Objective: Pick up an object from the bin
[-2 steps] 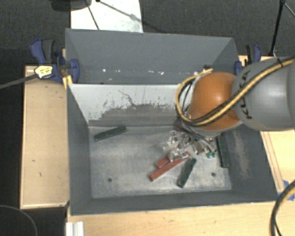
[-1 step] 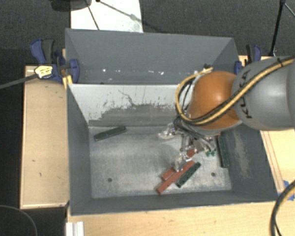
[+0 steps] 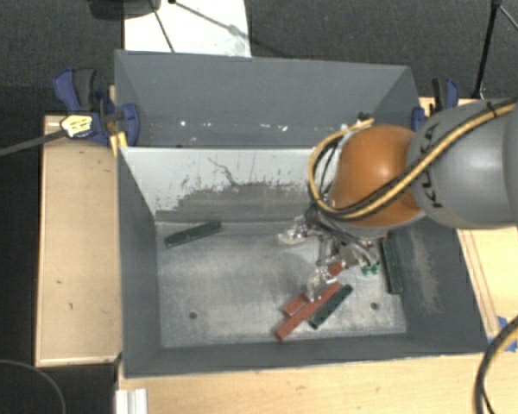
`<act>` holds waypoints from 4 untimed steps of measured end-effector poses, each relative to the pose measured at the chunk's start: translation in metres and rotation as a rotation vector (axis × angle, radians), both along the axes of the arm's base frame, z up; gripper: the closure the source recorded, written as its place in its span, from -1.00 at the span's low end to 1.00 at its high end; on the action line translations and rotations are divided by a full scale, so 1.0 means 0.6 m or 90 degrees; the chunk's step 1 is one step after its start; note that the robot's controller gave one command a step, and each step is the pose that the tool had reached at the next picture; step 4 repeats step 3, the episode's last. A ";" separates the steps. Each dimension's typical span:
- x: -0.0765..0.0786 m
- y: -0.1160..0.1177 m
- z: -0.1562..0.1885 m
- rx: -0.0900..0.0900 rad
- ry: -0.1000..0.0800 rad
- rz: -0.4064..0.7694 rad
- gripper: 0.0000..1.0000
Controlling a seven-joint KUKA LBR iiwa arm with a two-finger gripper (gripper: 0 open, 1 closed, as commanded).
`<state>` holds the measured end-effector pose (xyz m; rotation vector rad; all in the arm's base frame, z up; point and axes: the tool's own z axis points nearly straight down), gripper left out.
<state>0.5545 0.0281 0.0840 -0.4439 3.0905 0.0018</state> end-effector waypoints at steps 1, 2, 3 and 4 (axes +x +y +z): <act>-0.123 0.047 0.010 -0.005 0.006 0.277 1.00; -0.109 0.050 0.016 -0.004 -0.015 0.276 -1.00; -0.110 0.050 0.016 -0.004 -0.014 0.276 -1.00; -0.110 0.050 0.016 -0.004 -0.014 0.276 -1.00</act>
Offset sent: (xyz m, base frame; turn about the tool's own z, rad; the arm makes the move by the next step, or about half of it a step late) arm 0.0000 0.0000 0.0000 0.0000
